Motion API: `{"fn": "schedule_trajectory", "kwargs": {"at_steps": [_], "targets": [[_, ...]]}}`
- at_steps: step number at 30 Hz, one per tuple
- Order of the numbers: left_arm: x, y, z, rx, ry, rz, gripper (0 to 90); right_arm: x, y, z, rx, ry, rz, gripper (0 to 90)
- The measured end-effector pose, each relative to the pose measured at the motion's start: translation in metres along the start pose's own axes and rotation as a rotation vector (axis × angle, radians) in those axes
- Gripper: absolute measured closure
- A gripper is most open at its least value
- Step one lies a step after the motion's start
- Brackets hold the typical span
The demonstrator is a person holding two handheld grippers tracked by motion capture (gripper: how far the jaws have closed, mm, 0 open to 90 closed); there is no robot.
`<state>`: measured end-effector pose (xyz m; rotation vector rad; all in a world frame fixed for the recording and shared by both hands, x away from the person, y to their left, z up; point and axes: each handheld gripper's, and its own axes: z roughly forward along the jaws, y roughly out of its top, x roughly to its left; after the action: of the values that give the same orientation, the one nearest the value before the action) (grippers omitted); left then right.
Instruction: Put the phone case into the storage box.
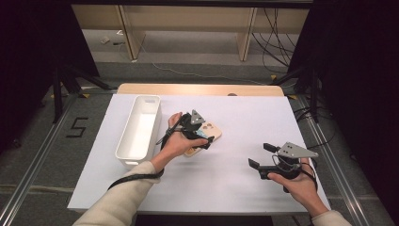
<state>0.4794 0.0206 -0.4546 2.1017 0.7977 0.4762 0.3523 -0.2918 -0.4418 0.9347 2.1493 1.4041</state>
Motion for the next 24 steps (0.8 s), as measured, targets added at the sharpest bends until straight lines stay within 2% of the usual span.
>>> {"fn": "schedule_trajectory", "kwargs": {"at_steps": [6, 11, 24], "targets": [[0.001, 0.003, 0.019, 0.040, -0.002, 0.010, 0.0, 0.000, 0.000, 0.000, 0.001, 0.002, -0.001, 15.0], [0.005, 0.005, 0.038, 0.072, -0.008, -0.007, 0.0, 0.000, 0.000, 0.000, 0.002, 0.005, 0.001, 15.0], [0.007, 0.006, 0.062, 0.116, -0.020, -0.014, 0.0, -0.001, -0.001, 0.000, 0.002, 0.008, 0.002, 15.0]]}}
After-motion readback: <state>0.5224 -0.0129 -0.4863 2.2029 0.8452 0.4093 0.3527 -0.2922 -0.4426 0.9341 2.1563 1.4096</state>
